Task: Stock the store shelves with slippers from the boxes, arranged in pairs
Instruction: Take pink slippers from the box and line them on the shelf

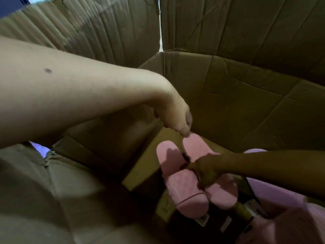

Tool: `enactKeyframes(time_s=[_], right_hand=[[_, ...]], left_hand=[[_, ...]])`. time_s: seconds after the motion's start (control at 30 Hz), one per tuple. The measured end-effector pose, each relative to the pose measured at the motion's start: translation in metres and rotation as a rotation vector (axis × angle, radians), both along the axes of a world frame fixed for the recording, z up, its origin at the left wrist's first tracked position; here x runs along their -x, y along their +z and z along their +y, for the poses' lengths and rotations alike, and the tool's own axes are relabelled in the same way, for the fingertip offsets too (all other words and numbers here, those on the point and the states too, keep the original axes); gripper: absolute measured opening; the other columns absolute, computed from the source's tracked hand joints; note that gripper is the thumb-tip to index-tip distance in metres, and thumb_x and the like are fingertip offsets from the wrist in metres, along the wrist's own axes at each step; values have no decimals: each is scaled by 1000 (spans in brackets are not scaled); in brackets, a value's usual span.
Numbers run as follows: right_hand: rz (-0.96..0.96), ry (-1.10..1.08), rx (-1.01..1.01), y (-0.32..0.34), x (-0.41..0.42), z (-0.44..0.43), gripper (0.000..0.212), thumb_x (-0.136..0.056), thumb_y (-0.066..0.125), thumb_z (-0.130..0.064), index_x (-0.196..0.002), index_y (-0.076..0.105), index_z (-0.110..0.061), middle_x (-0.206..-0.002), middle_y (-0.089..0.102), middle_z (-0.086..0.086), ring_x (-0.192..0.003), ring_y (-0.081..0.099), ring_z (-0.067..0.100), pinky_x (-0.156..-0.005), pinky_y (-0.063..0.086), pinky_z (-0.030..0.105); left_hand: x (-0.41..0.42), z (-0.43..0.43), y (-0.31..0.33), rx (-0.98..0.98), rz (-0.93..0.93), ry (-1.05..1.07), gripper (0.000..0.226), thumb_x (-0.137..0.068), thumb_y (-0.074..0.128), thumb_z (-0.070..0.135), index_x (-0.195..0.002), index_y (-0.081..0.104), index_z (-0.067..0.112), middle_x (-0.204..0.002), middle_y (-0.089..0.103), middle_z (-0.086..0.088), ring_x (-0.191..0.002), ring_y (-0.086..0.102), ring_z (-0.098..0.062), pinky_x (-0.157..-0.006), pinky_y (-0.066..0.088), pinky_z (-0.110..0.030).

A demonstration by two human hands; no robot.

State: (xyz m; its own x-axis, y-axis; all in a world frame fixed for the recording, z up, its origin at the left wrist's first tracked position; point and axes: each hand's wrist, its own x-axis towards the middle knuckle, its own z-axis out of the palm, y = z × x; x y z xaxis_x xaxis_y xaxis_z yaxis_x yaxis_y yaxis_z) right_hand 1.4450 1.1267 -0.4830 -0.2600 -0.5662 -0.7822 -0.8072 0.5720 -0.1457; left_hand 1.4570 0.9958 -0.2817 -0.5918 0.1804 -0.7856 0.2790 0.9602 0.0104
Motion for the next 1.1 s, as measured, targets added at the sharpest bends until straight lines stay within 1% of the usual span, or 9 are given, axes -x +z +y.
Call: enactKeyframes(time_s=[0.33,0.43,0.5,0.63,0.8,0.87,0.97,1.03,1.1], right_hand=[[43,-243,207,36,-5,-4,49,-90,56,-38,-133,49,-16,-133,54,7,-120,51,25,-93,39,26],[6,-564,306,55,-1,-13,59,-87,59,-41,-138,42,-19,-137,49,5,-118,51,21,-92,41,25],[-111,-880,394,70,-2,-22,55,-84,64,-35,-134,44,-23,-124,53,6,-101,54,21,-76,48,29],[-581,-1424,664,106,-13,-37,8,-85,56,-9,-87,51,-14,-72,46,11,-60,41,19,-55,31,25],[-734,-1717,863,164,-30,-46,4,-85,52,-11,-82,52,-12,-72,44,5,-62,41,14,-58,39,22],[-738,-1761,926,188,-39,-47,5,-86,51,-13,-81,53,-11,-72,49,6,-63,47,15,-57,44,21],[-817,-1817,1026,216,-50,-47,10,-86,48,-12,-84,55,-5,-76,54,11,-68,54,20,-60,49,26],[-865,-1839,1084,232,-57,-46,11,-86,48,-12,-87,57,-4,-80,53,12,-72,55,22,-65,49,29],[-878,-1848,1154,246,-62,-46,9,-86,49,-11,-83,55,-6,-81,52,13,-73,55,22,-69,50,28]], left_hand=[[1,-9,7,-30,47,47,28,-96,42,38,-121,51,31,-116,54,4,-107,51,-16,-93,43,-33],[-3,-20,12,-16,104,47,29,-95,42,39,-121,52,30,-114,54,5,-108,52,-18,-97,44,-37],[-8,-27,14,6,130,53,31,-94,44,38,-122,52,28,-117,55,2,-110,54,-22,-98,46,-40],[-17,-43,29,41,284,69,35,-93,46,35,-124,55,22,-122,59,-1,-112,54,-22,-99,44,-35],[-23,-57,43,167,402,209,39,-92,45,42,-100,64,9,-92,68,-5,-93,63,-25,-82,48,-30],[-29,-51,51,145,294,318,45,-92,43,48,-96,57,6,-81,64,-4,-82,63,-24,-87,51,-33],[-43,-37,56,-43,188,390,77,-85,52,57,-139,30,7,-133,49,-11,-108,54,-24,-97,42,-31],[-58,-28,50,-145,216,406,112,-76,61,60,-148,-13,16,-155,17,-10,-139,26,-28,-112,27,-33],[-72,-23,37,-156,281,429,121,-73,65,60,-141,-30,28,-156,-14,-14,-144,-5,-33,-117,13,-44]])
